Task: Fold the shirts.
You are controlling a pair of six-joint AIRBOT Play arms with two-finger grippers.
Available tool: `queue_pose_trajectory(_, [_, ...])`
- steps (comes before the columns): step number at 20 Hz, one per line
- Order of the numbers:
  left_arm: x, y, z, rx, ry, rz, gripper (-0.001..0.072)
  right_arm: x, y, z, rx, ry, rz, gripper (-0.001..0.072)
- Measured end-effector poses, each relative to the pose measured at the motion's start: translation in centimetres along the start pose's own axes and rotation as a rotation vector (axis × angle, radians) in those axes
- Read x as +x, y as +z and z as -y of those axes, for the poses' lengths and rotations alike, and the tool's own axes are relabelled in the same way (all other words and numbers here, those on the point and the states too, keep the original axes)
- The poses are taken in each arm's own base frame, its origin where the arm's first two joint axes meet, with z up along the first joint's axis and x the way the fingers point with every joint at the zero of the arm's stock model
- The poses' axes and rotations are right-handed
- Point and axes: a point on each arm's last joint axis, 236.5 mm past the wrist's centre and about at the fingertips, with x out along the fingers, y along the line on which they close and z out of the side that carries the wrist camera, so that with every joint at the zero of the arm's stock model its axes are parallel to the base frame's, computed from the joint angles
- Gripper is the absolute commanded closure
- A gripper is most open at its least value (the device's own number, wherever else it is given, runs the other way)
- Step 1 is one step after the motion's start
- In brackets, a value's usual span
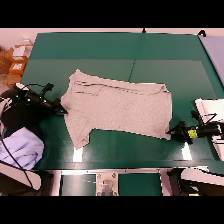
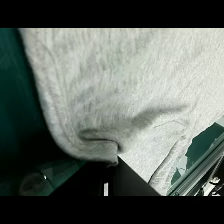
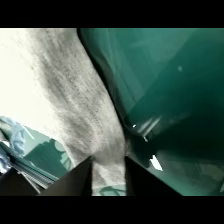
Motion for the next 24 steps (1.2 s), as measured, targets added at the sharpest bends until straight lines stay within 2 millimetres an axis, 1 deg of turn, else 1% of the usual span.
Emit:
queue_pose_trajectory(1, [0.0,0.0,0.0,0.001,0.0,-0.002,0.0687,0.2,0.1,0.0,-0.014,-0.004,-0.001,0.0665])
queue_pose_trajectory(2, [0.0,0.0,0.0,0.003,0.0,-0.003,0.0688,0.2,0.5,-0.2,-0.03,-0.004,0.006,0.0698])
queue_pose_trajectory(4, [-0.6,0.2,0.1,0.022,0.017,-0.001,0.0688,-0.1,1.4,-1.3,-0.066,0.029,0.032,0.0699])
queue_pose_trajectory(5, [-1.3,0.6,0.1,0.04,0.037,0.014,0.0688,-0.6,2.4,-1.9,-0.087,0.044,0.065,0.0699])
queue_pose_trajectory(6, [-2.3,1.2,0.6,0.062,0.049,0.042,0.0688,-1.3,3.2,-2.9,-0.108,0.065,0.097,0.0699])
queue_pose_trajectory(7, [-3.8,1.8,2.1,0.09,0.041,0.072,0.0688,-2.4,3.7,-4.9,-0.142,0.12,0.124,0.07])
queue_pose_trajectory(8, [-5.5,2.4,4.0,0.131,0.034,0.114,0.0688,-3.9,4.4,-7.2,-0.184,0.175,0.164,0.0699])
queue_pose_trajectory(9, [-7.5,3.1,5.6,0.173,0.044,0.166,0.0688,-6.0,5.3,-9.6,-0.237,0.222,0.229,0.0699])
queue_pose_trajectory(10, [-10.4,3.8,8.1,0.229,0.049,0.243,0.0687,-8.5,5.9,-12.5,-0.301,0.278,0.301,0.0699])
queue_pose_trajectory(11, [-13.5,4.3,11.5,0.303,0.042,0.336,0.0687,-11.7,6.2,-16.0,-0.385,0.338,0.391,0.0699])
queue_pose_trajectory(12, [-16.5,4.3,14.9,0.379,0.04,0.422,0.0687,-15.1,6.1,-19.2,-0.47,0.384,0.482,0.07])
queue_pose_trajectory(13, [-20.2,3.8,18.8,0.466,0.041,0.53,0.0687,-18.9,5.2,-23.0,-0.576,0.431,0.583,0.0699])
queue_pose_trajectory(14, [-23.9,2.8,22.6,0.551,0.048,0.647,0.0687,-22.6,3.6,-26.5,-0.682,0.468,0.681,0.07])
queue_pose_trajectory(15, [-27.7,1.0,27.0,0.646,0.052,0.777,0.0687,-26.4,1.4,-29.8,-0.792,0.491,0.789,0.07])
queue_pose_trajectory(16, [-31.0,-1.3,30.7,0.732,0.062,0.893,0.0687,-29.7,-1.1,-32.6,-0.887,0.497,0.898,0.07])
queue_pose_trajectory(17, [-34.3,-4.4,34.5,0.823,0.081,1.025,0.0686,-33.1,-4.2,-35.2,-0.984,0.492,1.02,0.07])
queue_pose_trajectory(18, [-37.0,-7.8,37.7,0.907,0.097,1.139,0.0687,-35.8,-7.1,-37.3,-1.059,0.48,1.135,0.07])
queue_pose_trajectory(19, [-39.1,-11.6,40.7,0.989,0.113,1.249,0.0687,-38.3,-10.4,-39.1,-1.128,0.458,1.256,0.07])
queue_pose_trajectory(20, [-40.8,-15.1,42.9,1.049,0.13,1.344,0.0687,-40.3,-13.4,-40.4,-1.179,0.425,1.37,0.07])
queue_pose_trajectory(21, [-42.3,-18.6,44.8,1.099,0.146,1.442,0.0686,-41.8,-16.0,-41.4,-1.216,0.398,1.471,0.07])
queue_pose_trajectory(23, [-43.5,-24.3,46.9,1.166,0.18,1.564,0.0687,-43.6,-19.9,-42.4,-1.258,0.312,1.639,0.07])
queue_pose_trajectory(24, [-43.8,-26.0,47.4,1.174,0.183,1.601,0.0686,-44.2,-21.2,-42.6,-1.267,0.265,1.7,0.07])
